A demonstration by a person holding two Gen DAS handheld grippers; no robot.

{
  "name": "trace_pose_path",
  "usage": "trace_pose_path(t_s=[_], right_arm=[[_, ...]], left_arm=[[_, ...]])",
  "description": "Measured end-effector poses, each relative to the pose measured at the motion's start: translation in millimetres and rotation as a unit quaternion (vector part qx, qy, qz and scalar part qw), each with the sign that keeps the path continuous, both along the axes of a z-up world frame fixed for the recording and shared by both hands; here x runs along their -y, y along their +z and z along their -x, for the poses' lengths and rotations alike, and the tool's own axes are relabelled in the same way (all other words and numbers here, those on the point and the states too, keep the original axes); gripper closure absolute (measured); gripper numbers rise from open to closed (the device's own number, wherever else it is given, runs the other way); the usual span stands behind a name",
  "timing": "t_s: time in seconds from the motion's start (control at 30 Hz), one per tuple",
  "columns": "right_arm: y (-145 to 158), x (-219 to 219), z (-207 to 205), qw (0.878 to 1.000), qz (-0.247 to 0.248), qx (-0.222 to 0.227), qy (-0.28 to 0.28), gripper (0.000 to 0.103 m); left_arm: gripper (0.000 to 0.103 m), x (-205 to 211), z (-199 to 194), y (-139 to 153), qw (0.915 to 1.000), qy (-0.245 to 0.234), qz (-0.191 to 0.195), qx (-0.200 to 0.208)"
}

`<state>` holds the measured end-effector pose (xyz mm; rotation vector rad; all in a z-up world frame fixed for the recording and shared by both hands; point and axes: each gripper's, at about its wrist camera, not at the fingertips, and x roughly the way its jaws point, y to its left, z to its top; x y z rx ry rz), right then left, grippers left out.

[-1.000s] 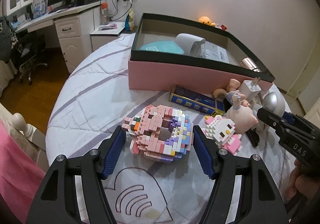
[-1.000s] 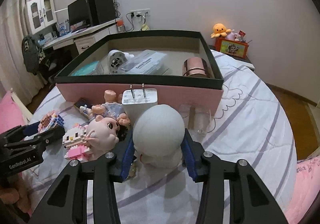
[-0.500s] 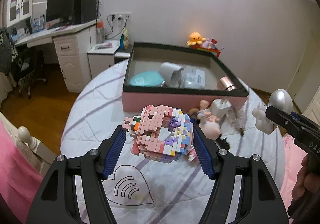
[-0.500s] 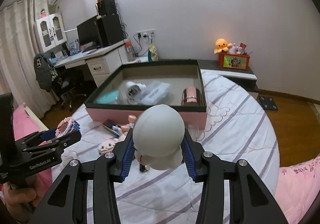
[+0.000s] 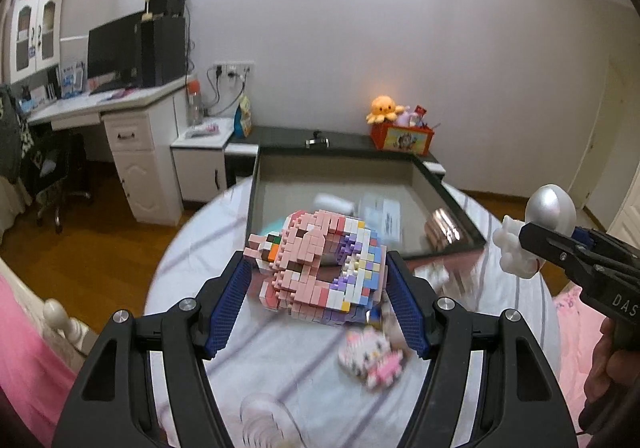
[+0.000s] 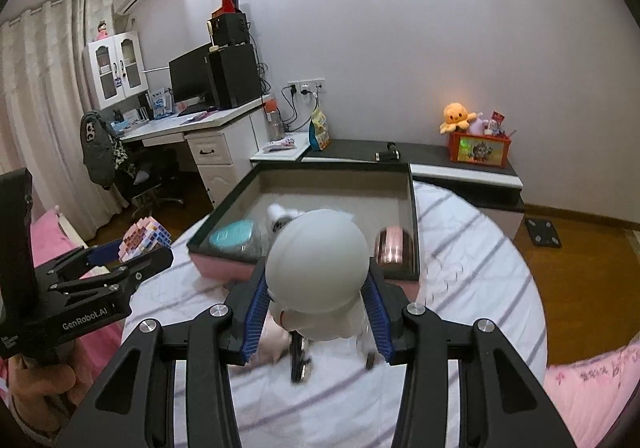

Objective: Organize rigid objects
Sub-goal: 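Lower the block figure and lamp into the pink box, open both tools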

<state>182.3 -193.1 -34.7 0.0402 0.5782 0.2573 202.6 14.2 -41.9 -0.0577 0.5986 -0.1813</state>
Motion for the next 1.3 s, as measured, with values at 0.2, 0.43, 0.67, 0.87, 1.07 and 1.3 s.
trace_pose_path(t_s=[0.2, 0.43, 0.67, 0.87, 1.07, 1.3], right_arm=[[14, -1, -56, 1.000, -0.001, -0.006, 0.000, 0.058], [-4, -2, -124, 0.999, 0.009, -0.043, -0.011, 0.058], [-34, 11, -172, 0.996, 0.003, -0.085, -0.033, 0.058], [-57, 14, -192, 0.993, 0.003, -0.115, -0.041, 0.057], [-59, 22, -191, 0.992, -0.014, -0.116, -0.052, 0.019], [-42, 30, -157, 0.992, -0.031, -0.098, -0.069, 0.000]], left_arm=[[0.034, 3, -60, 11, 0.9999, -0.002, -0.010, 0.006], [0.034, 10, -130, -5, 0.9998, 0.000, -0.011, -0.020], [0.034, 19, -173, -27, 0.9987, 0.001, -0.019, -0.047], [0.034, 29, -196, -45, 0.9963, -0.001, -0.033, -0.079], [0.012, 27, -195, -50, 0.9959, 0.012, -0.040, -0.080], [0.000, 17, -152, -24, 0.9986, 0.023, -0.034, -0.032]])
